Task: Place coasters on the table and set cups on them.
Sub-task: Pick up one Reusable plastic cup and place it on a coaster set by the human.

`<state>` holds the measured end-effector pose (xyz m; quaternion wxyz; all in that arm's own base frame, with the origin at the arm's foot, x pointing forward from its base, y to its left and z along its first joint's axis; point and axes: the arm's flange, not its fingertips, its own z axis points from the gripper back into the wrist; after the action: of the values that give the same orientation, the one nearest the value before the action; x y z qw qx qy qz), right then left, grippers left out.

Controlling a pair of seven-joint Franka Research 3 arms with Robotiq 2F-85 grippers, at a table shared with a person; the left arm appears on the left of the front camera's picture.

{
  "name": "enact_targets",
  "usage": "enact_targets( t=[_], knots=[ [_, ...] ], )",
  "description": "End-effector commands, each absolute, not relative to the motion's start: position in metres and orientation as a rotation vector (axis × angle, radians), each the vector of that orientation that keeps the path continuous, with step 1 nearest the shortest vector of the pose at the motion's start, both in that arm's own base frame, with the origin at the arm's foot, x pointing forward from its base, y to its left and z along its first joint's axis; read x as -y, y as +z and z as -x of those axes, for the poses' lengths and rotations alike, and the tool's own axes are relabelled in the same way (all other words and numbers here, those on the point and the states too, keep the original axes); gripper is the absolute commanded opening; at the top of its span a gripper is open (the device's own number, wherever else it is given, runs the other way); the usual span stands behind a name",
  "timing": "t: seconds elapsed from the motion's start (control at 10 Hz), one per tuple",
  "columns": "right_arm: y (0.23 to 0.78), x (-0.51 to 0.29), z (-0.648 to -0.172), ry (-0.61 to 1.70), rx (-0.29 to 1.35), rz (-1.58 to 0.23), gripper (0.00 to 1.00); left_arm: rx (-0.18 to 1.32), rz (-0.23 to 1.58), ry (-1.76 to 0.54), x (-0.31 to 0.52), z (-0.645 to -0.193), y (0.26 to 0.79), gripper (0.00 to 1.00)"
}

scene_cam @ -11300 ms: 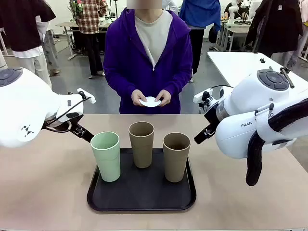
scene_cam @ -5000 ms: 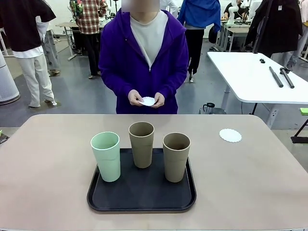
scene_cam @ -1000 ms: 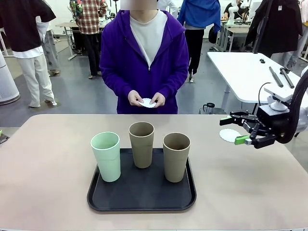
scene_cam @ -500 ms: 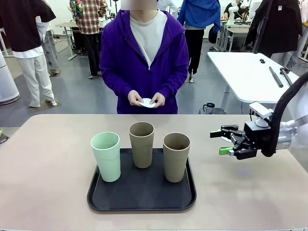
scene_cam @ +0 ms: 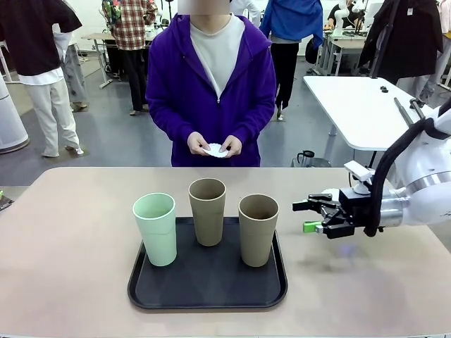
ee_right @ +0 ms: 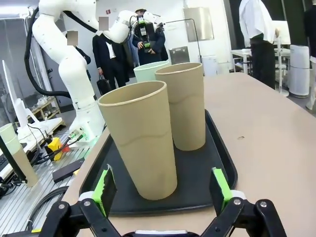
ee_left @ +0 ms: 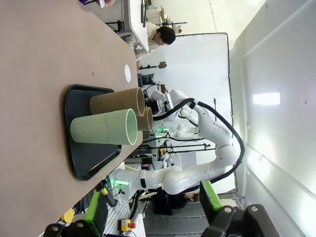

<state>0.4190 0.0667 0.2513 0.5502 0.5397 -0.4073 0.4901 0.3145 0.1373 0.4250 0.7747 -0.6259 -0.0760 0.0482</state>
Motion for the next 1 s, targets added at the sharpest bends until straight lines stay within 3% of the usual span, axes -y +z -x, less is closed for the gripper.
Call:
enact_targets(
  t=[0.0,0.9],
  knots=[
    [0.247,-0.087,-0.429,1.155,0.938,-1.287,1.0,0.177,1.366,0.104,-0.137,-0.315,0.426,1.0],
    [0.244,-0.095,-0.426,1.191,0.961,-1.258,1.0,0.177,1.366,0.104,-0.137,-0.315,0.426,1.0]
  ],
)
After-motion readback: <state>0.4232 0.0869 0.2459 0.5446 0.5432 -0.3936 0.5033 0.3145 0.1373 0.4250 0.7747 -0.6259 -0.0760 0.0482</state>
